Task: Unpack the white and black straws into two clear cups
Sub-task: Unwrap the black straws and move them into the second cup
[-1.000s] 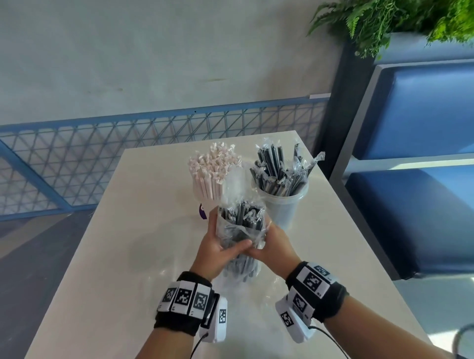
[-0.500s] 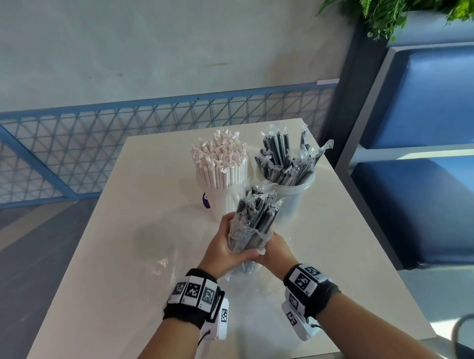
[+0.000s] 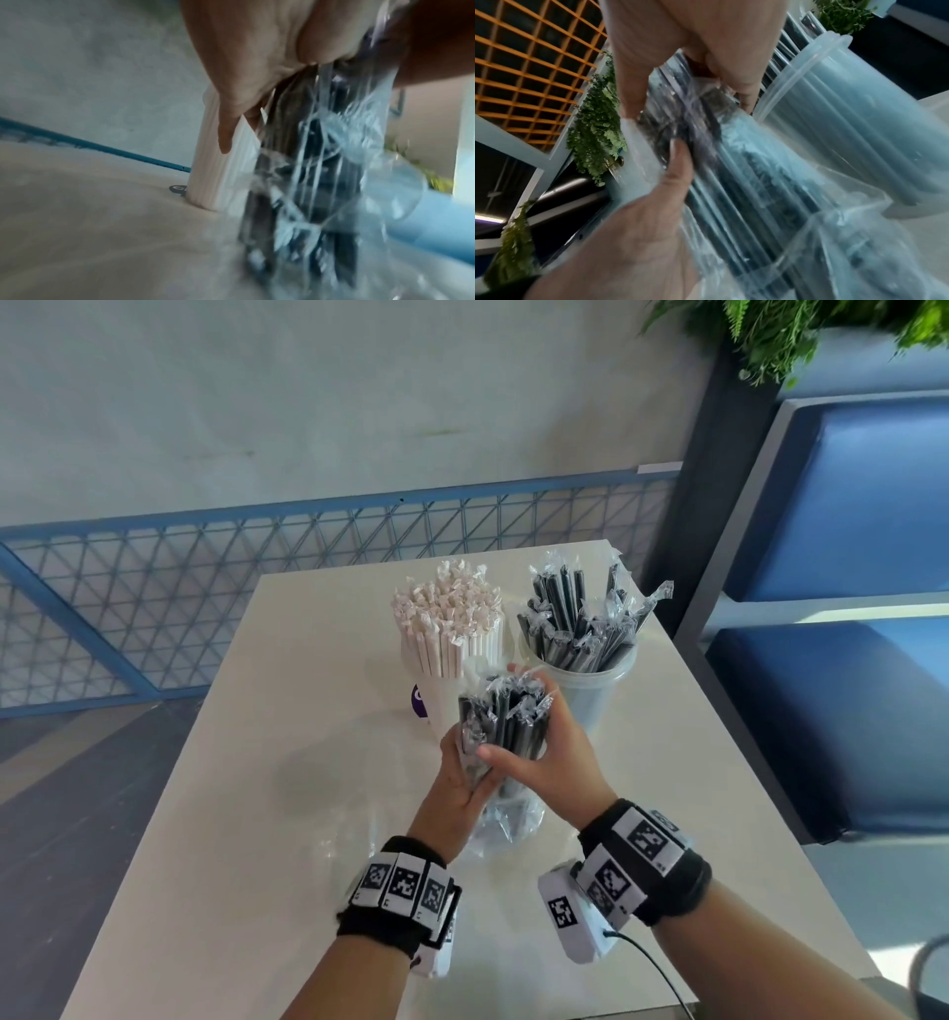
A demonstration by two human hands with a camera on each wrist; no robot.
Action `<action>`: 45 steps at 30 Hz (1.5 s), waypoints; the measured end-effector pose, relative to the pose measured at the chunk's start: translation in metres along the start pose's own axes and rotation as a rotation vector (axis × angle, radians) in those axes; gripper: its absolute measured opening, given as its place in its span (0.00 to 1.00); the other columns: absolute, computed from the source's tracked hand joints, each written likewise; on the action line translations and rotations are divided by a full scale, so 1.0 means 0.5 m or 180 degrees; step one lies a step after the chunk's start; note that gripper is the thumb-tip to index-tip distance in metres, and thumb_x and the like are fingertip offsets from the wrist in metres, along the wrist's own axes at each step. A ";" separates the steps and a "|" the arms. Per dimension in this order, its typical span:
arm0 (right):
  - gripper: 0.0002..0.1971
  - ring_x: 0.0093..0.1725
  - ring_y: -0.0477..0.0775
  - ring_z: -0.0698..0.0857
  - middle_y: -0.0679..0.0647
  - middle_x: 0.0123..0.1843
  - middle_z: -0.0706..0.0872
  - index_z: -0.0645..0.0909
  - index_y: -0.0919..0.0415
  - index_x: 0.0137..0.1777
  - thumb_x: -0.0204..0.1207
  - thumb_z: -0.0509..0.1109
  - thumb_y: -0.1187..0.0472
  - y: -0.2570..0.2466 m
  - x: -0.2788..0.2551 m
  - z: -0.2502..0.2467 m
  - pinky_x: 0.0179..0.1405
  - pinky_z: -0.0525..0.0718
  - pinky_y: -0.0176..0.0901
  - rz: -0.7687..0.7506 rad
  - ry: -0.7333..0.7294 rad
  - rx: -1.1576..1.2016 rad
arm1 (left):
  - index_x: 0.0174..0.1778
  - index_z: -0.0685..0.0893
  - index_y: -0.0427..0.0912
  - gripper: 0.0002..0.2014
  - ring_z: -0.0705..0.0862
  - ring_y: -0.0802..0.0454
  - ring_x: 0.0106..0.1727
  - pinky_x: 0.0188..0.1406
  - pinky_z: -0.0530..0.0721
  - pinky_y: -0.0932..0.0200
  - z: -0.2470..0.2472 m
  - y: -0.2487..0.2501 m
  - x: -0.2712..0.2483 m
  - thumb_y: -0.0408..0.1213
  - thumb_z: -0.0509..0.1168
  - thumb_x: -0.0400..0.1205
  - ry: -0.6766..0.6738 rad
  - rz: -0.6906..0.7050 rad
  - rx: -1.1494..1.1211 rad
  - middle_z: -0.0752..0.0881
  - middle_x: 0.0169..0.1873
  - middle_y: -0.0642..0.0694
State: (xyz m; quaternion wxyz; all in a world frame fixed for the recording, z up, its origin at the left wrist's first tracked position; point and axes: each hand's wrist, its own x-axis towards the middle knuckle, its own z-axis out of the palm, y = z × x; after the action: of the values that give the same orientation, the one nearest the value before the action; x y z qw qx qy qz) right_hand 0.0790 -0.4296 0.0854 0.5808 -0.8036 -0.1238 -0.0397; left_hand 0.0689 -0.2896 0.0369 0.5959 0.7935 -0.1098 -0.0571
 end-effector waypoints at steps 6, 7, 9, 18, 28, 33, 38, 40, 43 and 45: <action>0.35 0.63 0.45 0.80 0.47 0.63 0.80 0.67 0.49 0.61 0.58 0.84 0.56 0.013 -0.004 0.019 0.65 0.76 0.35 -0.0336 0.0272 -0.0017 | 0.67 0.75 0.38 0.37 0.77 0.41 0.66 0.67 0.74 0.37 -0.007 -0.109 -0.005 0.67 0.44 0.79 -0.0095 -0.0313 0.1488 0.79 0.63 0.36; 0.33 0.61 0.44 0.81 0.44 0.61 0.81 0.67 0.47 0.59 0.59 0.84 0.56 0.013 -0.003 0.019 0.63 0.78 0.34 -0.0305 0.0220 0.0005 | 0.66 0.76 0.40 0.41 0.78 0.43 0.66 0.67 0.75 0.37 -0.008 -0.136 -0.003 0.71 0.40 0.77 -0.0136 -0.0289 0.1639 0.80 0.62 0.38; 0.30 0.55 0.41 0.83 0.37 0.56 0.82 0.67 0.42 0.55 0.61 0.83 0.59 0.017 -0.002 0.019 0.57 0.80 0.31 -0.0261 0.0106 -0.0034 | 0.71 0.74 0.47 0.43 0.77 0.48 0.68 0.71 0.73 0.40 -0.011 -0.134 -0.006 0.76 0.42 0.73 -0.0282 -0.0365 0.1550 0.79 0.65 0.44; 0.21 0.61 0.52 0.77 0.42 0.58 0.75 0.79 0.51 0.58 0.64 0.76 0.53 0.034 -0.005 0.021 0.64 0.74 0.34 -0.0660 0.0756 -0.0366 | 0.69 0.70 0.36 0.33 0.81 0.78 0.52 0.50 0.75 0.81 -0.043 0.019 0.017 0.35 0.75 0.71 0.0155 0.0214 0.0291 0.83 0.52 0.61; 0.16 0.29 0.34 0.80 0.41 0.30 0.80 0.75 0.49 0.38 0.64 0.81 0.64 0.024 -0.013 -0.010 0.29 0.75 0.22 0.0320 0.0027 -0.0465 | 0.54 0.87 0.42 0.14 0.85 0.68 0.45 0.51 0.80 0.73 -0.050 -0.002 0.034 0.36 0.74 0.73 -0.0451 0.0033 0.0579 0.90 0.48 0.47; 0.13 0.38 0.53 0.88 0.56 0.39 0.90 0.83 0.68 0.46 0.64 0.80 0.65 0.031 0.001 -0.003 0.38 0.86 0.37 0.0697 0.0363 -0.0146 | 0.50 0.87 0.43 0.16 0.87 0.62 0.50 0.54 0.81 0.66 -0.054 -0.004 0.048 0.35 0.79 0.67 -0.0341 -0.0242 0.0083 0.90 0.47 0.47; 0.10 0.45 0.50 0.89 0.52 0.43 0.90 0.85 0.59 0.45 0.65 0.79 0.66 0.009 0.031 -0.013 0.51 0.88 0.51 0.0886 0.0662 0.0498 | 0.52 0.85 0.45 0.17 0.88 0.47 0.53 0.59 0.85 0.48 -0.048 0.011 0.068 0.31 0.77 0.69 -0.0085 -0.0277 -0.0339 0.90 0.49 0.42; 0.07 0.43 0.47 0.89 0.50 0.41 0.90 0.85 0.56 0.42 0.67 0.78 0.66 -0.007 0.040 -0.023 0.51 0.88 0.50 0.0840 0.0684 0.0668 | 0.51 0.85 0.45 0.15 0.89 0.48 0.52 0.58 0.85 0.50 -0.048 0.017 0.074 0.30 0.76 0.70 -0.0008 -0.0261 -0.0368 0.90 0.48 0.43; 0.07 0.43 0.46 0.88 0.52 0.42 0.89 0.85 0.61 0.46 0.68 0.77 0.64 -0.028 0.054 -0.042 0.49 0.86 0.44 0.0718 0.0895 0.0884 | 0.51 0.86 0.38 0.14 0.89 0.49 0.50 0.57 0.86 0.51 -0.043 0.013 0.077 0.30 0.76 0.70 0.0065 -0.0327 -0.0362 0.91 0.47 0.42; 0.11 0.45 0.49 0.87 0.55 0.44 0.89 0.84 0.65 0.50 0.69 0.76 0.63 -0.040 0.064 -0.057 0.49 0.86 0.41 0.0612 0.1111 0.0967 | 0.50 0.87 0.36 0.14 0.89 0.49 0.50 0.57 0.86 0.51 -0.039 0.008 0.074 0.31 0.77 0.69 0.0104 -0.0381 -0.0334 0.91 0.47 0.42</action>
State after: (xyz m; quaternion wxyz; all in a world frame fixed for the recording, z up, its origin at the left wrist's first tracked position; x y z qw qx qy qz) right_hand 0.1073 -0.4458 0.1195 0.7086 -0.6962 0.0508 -0.1033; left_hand 0.1086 -0.2814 0.0476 0.6339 0.7671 -0.0492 -0.0853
